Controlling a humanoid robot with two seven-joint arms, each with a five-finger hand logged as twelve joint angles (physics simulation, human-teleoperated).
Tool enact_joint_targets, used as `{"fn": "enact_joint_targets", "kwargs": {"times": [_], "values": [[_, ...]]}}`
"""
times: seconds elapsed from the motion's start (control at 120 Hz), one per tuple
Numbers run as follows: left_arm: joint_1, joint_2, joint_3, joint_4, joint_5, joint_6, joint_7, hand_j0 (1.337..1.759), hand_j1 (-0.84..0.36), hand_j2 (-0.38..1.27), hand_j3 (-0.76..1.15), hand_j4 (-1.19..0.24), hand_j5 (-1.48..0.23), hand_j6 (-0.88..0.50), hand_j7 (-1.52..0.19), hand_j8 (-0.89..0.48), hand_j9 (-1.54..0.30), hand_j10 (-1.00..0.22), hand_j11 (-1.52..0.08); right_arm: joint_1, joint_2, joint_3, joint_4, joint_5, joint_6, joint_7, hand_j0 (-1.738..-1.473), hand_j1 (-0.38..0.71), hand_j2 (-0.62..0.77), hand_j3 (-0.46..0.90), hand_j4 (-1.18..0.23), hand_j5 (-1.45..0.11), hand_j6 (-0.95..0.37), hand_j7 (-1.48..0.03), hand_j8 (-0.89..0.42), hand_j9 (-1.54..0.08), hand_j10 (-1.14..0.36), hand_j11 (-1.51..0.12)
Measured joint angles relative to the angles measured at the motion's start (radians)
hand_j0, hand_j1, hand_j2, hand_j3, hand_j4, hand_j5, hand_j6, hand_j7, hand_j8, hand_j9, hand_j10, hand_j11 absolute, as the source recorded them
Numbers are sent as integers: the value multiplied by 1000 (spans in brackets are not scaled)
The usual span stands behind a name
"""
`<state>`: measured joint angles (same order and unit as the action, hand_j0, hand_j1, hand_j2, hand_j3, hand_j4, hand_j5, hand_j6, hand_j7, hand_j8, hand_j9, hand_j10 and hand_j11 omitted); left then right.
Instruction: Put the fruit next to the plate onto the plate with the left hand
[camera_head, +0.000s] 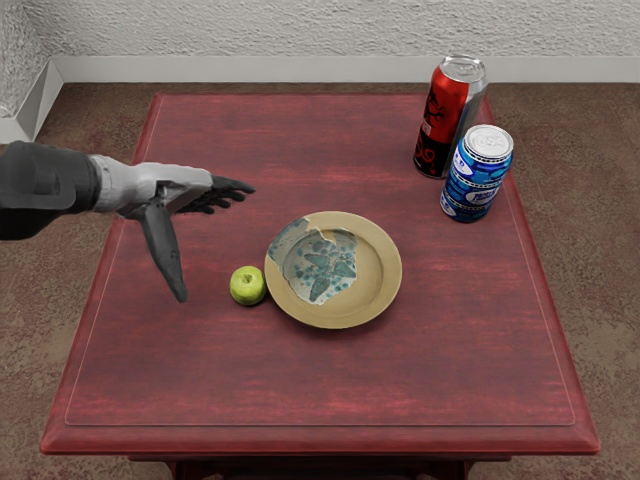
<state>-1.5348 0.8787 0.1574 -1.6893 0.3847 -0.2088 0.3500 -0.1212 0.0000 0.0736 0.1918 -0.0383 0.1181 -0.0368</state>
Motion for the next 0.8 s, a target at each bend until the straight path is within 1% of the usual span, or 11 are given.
{"fn": "enact_joint_targets", "kwargs": {"times": [0.042,0.142,0.183,0.267,0.342,0.433,0.508,0.6,0.675,0.8], "values": [[-15,-17,36,-7,3,51,17,1658,344,1,0,-8,-7,-8,-7,-8,-7,-7,-7,0,0,0,0,0,0,0,-1658,-331,-3,0,-15,-20,-15,-20,-15,-20,-15,-20],[-76,-71,129,-23,14,169,71,1658,344,2,0,-8,-7,-8,-7,-8,-7,-7,-7,0,0,0,0,0,0,0,-1658,-331,-3,0,-15,-20,-15,-20,-15,-20,-15,-20],[-112,-101,175,-30,17,216,90,1658,344,2,0,-8,-7,-8,-7,-8,-7,-7,-7,0,0,0,0,0,0,0,-1658,-331,-3,0,-15,-20,-15,-20,-15,-20,-15,-20],[-160,-120,254,-47,19,302,126,1658,343,2,0,-7,-7,-8,-7,-8,-7,-7,-7,0,0,0,0,0,0,0,-1658,-331,-3,0,-15,-20,-15,-20,-15,-20,-15,-20],[-176,-144,311,-61,20,363,149,1658,343,2,0,-7,-7,-8,-7,-8,-7,-7,-7,0,0,0,0,0,0,0,-1658,-331,-3,0,-15,-20,-15,-20,-15,-20,-15,-20],[-187,-153,345,-71,20,403,176,1658,343,2,0,-7,-7,-8,-7,-8,-7,-7,-7,0,0,0,0,0,0,0,-1658,-331,-3,0,-15,-20,-15,-20,-15,-20,-15,-20],[-193,-199,367,-75,19,430,190,1658,343,2,0,-7,-7,-8,-7,-7,-7,-7,-7,0,0,0,0,0,0,0,-1658,-331,-3,0,-15,-20,-15,-20,-15,-20,-15,-20],[-234,-226,397,-78,18,454,215,1658,343,2,0,-7,-7,-8,-7,-7,-7,-7,-7,0,0,0,0,0,0,0,-1658,-331,-3,0,-15,-20,-15,-20,-15,-20,-15,-20],[-243,-248,412,-79,18,464,237,1658,342,2,0,-7,-8,-8,-8,-8,-8,-7,-8,0,0,0,0,0,0,0,-1658,-331,-3,0,-15,-20,-15,-20,-15,-20,-15,-20],[-258,-290,422,-80,18,497,254,1658,341,2,0,-8,-9,-9,-9,-9,-9,-8,-9,0,0,0,0,0,0,0,-1658,-331,-3,0,-15,-20,-15,-20,-15,-20,-15,-20]]}}
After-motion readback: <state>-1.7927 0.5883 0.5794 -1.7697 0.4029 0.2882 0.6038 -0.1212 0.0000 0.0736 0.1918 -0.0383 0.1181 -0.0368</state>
